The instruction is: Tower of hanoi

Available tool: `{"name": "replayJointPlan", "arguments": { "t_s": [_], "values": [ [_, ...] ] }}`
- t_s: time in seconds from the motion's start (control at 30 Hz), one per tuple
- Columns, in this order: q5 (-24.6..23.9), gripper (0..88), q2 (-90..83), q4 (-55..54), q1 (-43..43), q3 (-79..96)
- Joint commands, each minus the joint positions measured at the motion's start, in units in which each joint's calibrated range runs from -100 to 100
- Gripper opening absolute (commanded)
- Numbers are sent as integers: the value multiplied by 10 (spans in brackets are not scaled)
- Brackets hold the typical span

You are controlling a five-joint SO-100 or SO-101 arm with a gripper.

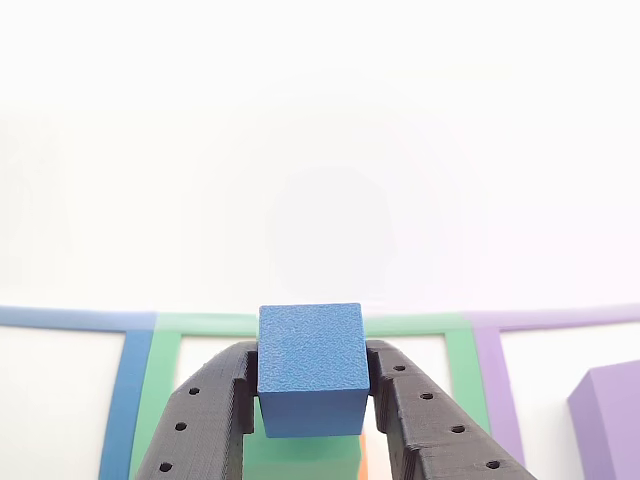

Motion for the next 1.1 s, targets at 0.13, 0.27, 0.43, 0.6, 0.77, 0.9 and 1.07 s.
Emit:
{"name": "replayJointPlan", "arguments": {
  "t_s": [0.13, 0.27, 0.43, 0.6, 0.77, 0.9, 1.07],
  "values": [
    [4, 54, 25, -52, -1, 0],
    [4, 101, 38, -63, 0, 0],
    [4, 162, 46, -72, 2, 2],
    [4, 198, 39, -79, 5, 3],
    [4, 233, -19, -39, 11, 0],
    [4, 229, -116, 119, 23, -38],
    [4, 172, -248, 473, 42, -184]
  ]
}}
